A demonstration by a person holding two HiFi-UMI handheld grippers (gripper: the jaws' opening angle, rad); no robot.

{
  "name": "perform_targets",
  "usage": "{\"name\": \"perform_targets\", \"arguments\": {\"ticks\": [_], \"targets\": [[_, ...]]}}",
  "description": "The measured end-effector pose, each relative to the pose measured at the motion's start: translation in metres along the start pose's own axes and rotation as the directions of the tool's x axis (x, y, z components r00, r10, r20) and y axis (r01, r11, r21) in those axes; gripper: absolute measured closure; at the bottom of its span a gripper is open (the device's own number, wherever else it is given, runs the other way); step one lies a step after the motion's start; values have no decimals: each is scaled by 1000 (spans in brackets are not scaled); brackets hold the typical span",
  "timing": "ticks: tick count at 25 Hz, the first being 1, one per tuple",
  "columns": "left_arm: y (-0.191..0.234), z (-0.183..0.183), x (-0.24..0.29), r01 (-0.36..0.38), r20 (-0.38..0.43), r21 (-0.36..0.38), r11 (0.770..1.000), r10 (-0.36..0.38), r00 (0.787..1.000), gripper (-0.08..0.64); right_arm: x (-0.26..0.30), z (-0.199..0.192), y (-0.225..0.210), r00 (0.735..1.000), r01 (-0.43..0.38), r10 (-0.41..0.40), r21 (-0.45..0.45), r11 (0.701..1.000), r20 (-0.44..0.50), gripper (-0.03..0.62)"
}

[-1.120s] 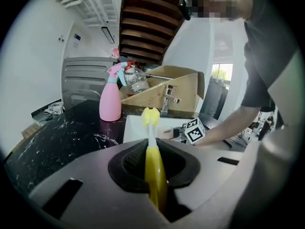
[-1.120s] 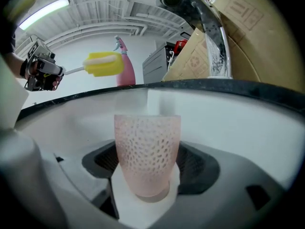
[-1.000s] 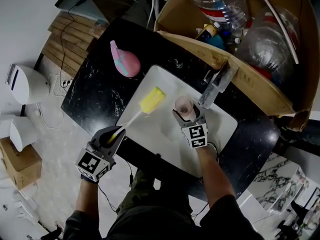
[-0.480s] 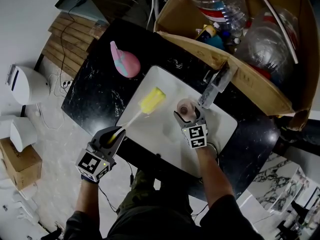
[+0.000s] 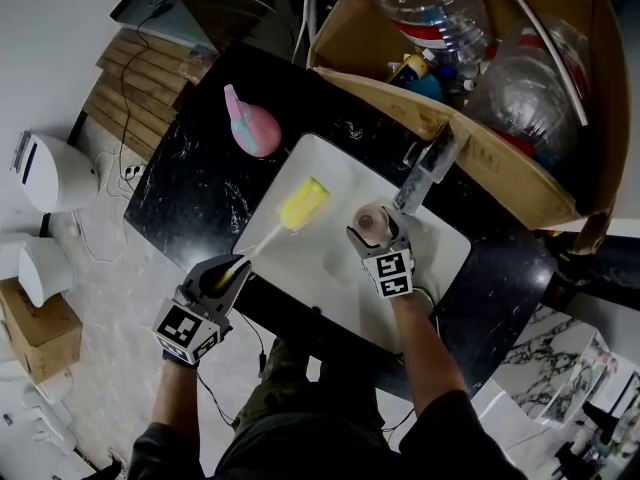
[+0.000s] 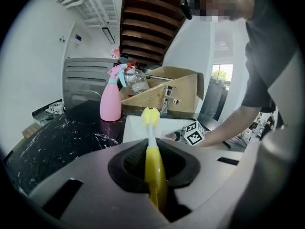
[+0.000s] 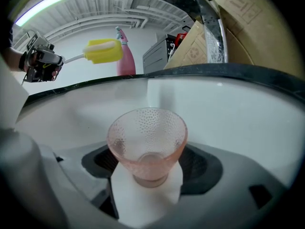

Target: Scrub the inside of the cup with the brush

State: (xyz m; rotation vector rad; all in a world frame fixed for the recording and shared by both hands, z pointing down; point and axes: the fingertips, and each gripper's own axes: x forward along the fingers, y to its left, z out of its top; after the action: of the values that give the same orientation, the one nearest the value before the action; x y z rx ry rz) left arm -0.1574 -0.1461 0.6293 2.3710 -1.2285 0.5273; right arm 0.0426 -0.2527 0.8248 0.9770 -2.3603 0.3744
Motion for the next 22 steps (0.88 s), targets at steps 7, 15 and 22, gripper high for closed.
{"name": "perform_targets", "arguments": {"ticks": [7,15,22], "targets": [[-2,3,-8,-1,14,3,1000,1,1000,523,-7,2,1,1000,-4,4,-4,1000,-8,221],[-7,8,-20,-1,33,11,1000,1,999,523,-21,1,1,999,20,-20,3,1000,-31,221],[-13,14,-31,0,52,23,1000,-1,999,523,-36,-1,-2,996,58,-59,-8,998,-64,221]]}}
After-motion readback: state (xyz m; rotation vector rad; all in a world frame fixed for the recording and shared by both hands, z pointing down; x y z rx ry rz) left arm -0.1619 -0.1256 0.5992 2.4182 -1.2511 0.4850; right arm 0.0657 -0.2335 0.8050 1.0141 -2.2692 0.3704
